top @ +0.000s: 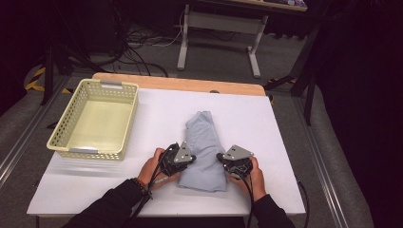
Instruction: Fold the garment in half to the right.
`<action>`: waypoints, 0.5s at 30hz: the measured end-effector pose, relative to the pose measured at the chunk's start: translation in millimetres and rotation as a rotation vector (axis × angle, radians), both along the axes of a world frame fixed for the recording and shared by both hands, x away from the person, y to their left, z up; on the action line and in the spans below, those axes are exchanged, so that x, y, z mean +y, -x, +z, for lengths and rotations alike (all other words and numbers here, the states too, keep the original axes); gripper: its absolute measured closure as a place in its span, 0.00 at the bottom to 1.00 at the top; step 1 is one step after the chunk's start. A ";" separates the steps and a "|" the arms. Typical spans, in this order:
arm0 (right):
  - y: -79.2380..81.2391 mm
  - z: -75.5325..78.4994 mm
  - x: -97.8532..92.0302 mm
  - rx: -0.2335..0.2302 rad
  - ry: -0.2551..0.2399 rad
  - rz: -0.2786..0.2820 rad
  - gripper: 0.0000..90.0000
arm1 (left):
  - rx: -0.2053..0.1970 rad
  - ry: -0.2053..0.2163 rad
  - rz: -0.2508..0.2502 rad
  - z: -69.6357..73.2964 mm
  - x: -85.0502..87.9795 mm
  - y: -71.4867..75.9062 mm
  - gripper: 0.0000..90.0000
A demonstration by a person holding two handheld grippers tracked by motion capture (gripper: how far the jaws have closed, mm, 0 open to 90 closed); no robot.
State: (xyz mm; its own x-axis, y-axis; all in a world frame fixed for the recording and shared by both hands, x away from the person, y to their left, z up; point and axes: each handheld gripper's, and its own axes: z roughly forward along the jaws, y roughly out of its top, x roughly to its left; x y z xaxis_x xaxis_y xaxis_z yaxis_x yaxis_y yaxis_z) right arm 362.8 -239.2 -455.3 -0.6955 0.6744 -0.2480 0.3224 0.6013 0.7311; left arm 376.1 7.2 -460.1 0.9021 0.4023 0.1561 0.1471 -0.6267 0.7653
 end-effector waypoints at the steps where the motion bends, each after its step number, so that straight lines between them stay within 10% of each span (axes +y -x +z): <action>1: -0.7 -0.3 -1.8 0.009 -0.023 -0.007 1.00 | -0.001 0.001 -0.001 0.0 0.0 -0.1 1.00; 8: 3.0 3.1 -0.4 -0.021 -0.022 -0.012 0.99 | -0.013 0.032 0.007 14.0 7.0 5.0 0.99; 15: 15.4 14.4 -20.1 -0.043 -0.134 -0.085 0.69 | -0.034 0.096 -0.018 42.5 29.3 28.8 0.73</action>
State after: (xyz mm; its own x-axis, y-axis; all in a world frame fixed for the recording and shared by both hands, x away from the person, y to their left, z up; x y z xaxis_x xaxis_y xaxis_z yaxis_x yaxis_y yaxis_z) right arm 347.4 -259.3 -440.9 -0.6250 0.7596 -0.1799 0.3347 0.4690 0.8173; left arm 347.3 36.4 -417.6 0.9040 0.4009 0.1485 0.1093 -0.5525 0.8263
